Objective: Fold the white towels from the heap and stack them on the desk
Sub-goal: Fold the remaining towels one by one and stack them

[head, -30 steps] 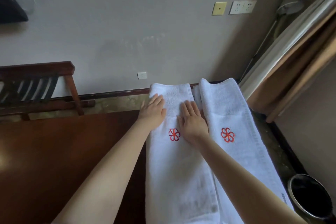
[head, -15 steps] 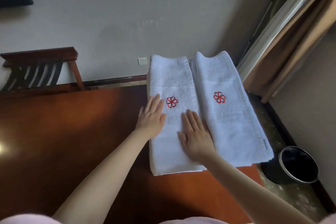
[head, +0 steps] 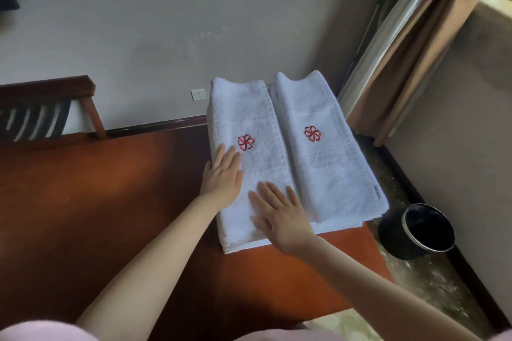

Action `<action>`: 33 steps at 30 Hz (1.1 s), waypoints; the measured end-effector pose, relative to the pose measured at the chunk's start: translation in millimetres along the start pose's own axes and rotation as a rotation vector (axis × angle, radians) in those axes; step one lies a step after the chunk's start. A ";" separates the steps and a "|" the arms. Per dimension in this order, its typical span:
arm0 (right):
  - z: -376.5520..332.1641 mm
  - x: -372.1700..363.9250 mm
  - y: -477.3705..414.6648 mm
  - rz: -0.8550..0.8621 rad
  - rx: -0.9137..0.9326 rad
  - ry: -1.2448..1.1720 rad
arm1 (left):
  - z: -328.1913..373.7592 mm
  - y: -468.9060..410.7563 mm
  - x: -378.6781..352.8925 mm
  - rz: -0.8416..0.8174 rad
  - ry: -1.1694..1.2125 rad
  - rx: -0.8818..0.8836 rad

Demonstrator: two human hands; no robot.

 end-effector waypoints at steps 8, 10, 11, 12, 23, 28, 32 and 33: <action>3.5 46.0 -26.6 0.227 -0.177 -0.164 | 4.4 -6.3 33.2 0.031 0.145 -0.023; 3.1 54.1 -34.2 0.276 -0.228 -0.102 | 1.3 -3.3 45.1 0.005 0.164 -0.037; 4.1 57.2 -37.5 0.274 -0.272 -0.075 | -0.6 -1.4 50.4 -0.008 0.164 -0.047; 6.0 60.9 -41.0 0.272 -0.311 -0.057 | -2.4 -1.0 55.9 -0.016 0.159 -0.066; 92.5 94.5 -85.8 0.237 -0.464 0.033 | 47.3 -85.7 68.4 -0.055 0.182 -0.154; 154.8 95.9 -120.7 0.209 -0.516 -0.040 | 81.2 -150.7 42.7 -0.052 0.401 0.042; 196.2 98.3 -151.7 0.202 -0.506 -0.021 | 86.6 -202.1 21.3 -0.001 0.540 0.271; 204.1 97.7 -159.0 0.202 -0.499 -0.014 | 86.8 -214.4 17.6 0.021 0.551 0.302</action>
Point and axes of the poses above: each hand's wrist, its own y-axis away from the middle knuckle, its own x-axis out of the back of the hand, z = x × y, the point moved 7 cm from there along -y, towards the middle knuckle, and after that the axes turned 12 degrees about z, right-handed, at the moved point
